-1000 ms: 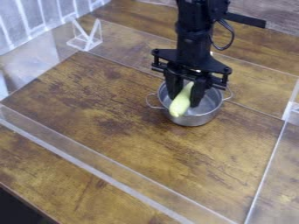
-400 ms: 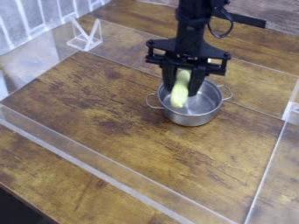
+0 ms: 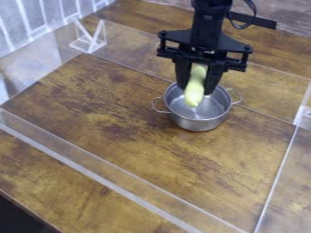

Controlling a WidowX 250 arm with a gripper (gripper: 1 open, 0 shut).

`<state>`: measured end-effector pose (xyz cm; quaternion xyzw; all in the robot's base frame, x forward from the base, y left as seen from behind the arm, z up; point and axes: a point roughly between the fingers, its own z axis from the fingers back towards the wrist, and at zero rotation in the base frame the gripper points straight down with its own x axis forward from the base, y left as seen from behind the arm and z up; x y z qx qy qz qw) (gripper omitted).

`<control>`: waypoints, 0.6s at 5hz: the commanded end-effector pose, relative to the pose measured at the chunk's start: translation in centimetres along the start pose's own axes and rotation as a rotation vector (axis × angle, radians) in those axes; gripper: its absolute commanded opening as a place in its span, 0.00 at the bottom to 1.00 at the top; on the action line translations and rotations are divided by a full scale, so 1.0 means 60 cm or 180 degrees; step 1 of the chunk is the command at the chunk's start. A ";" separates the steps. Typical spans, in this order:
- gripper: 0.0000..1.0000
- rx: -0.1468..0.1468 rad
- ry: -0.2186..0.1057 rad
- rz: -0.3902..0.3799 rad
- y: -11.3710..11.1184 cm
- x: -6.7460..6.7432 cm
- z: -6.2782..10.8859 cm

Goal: Move the green spoon to the right

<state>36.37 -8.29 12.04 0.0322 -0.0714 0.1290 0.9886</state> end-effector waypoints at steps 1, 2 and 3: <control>0.00 -0.0190 -0.0282 0.0031 -0.037 -0.007 0.067; 0.00 -0.0262 -0.0287 0.0010 -0.084 -0.029 0.066; 0.00 -0.0324 -0.0233 0.0026 -0.110 -0.058 0.055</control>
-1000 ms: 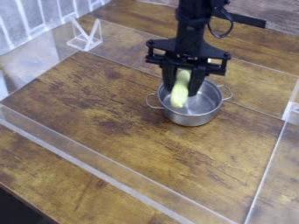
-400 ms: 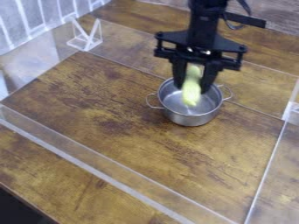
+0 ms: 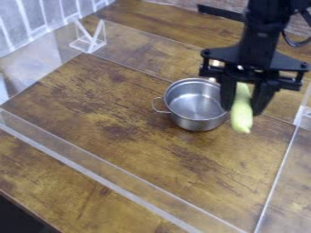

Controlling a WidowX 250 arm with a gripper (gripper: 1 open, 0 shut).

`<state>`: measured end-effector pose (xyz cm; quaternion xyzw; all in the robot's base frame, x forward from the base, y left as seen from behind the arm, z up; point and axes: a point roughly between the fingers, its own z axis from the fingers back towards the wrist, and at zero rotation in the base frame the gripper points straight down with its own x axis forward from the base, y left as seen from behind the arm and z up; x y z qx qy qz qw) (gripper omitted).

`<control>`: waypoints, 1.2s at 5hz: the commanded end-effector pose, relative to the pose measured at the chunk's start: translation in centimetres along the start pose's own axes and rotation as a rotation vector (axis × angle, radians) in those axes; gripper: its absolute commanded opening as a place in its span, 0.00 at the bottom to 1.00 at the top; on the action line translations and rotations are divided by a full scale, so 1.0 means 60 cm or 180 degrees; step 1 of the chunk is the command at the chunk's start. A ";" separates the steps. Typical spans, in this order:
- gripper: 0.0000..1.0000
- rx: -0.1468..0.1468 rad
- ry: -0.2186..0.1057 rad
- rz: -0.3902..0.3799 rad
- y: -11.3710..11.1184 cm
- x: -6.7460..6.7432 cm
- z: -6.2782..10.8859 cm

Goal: Move the green spoon to the right

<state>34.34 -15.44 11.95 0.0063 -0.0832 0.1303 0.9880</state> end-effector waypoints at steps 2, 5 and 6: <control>0.00 -0.0298 -0.0124 -0.0322 0.004 -0.046 -0.015; 0.00 -0.0432 -0.0060 -0.0422 0.004 -0.022 -0.054; 0.00 -0.0453 -0.0035 -0.0571 0.000 -0.006 -0.048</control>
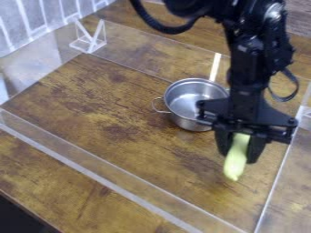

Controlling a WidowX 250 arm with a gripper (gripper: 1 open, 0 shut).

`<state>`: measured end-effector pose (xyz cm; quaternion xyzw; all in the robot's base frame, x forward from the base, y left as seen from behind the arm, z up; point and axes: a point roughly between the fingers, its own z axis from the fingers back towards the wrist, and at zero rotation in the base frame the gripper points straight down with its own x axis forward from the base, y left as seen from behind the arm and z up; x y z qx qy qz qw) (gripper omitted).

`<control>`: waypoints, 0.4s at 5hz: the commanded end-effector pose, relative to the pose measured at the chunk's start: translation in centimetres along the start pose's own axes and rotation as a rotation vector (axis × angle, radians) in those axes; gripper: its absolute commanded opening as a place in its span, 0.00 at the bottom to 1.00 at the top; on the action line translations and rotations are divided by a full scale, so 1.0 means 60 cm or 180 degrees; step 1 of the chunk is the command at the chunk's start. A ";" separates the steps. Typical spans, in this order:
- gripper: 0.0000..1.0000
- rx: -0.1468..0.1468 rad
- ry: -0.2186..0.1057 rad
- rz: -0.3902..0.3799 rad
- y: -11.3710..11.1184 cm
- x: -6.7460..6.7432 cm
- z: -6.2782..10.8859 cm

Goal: Move the green spoon to the right

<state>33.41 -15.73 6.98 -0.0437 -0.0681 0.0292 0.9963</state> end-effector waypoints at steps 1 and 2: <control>0.00 -0.0083 -0.0125 0.0015 0.006 0.019 0.025; 0.00 -0.0086 -0.0072 0.0001 0.004 0.014 0.026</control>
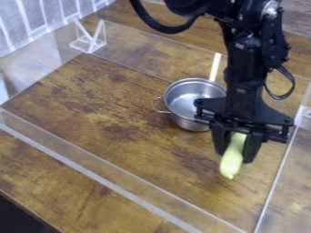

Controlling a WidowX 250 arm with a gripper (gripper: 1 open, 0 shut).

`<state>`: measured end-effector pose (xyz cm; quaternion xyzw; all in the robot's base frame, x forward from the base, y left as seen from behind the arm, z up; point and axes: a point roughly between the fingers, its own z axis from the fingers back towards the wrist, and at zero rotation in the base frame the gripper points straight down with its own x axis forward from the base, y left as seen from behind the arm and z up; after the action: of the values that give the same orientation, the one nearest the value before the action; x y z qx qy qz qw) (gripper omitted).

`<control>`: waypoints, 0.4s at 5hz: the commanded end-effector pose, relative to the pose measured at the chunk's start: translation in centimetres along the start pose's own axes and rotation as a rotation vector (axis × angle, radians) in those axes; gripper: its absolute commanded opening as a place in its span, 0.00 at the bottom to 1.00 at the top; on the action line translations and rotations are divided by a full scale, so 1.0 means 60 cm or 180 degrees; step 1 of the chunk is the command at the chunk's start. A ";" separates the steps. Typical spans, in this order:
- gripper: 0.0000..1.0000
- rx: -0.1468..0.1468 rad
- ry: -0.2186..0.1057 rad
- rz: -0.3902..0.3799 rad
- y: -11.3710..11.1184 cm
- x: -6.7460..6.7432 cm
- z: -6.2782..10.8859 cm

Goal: Move the green spoon to the right

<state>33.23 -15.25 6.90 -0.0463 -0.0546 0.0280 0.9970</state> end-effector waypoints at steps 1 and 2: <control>0.00 -0.0086 -0.0118 0.0004 -0.007 0.013 0.023; 0.00 -0.0079 -0.0096 0.0148 -0.007 0.005 0.003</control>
<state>33.12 -15.39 5.60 -0.0488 -0.0470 0.0514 0.9964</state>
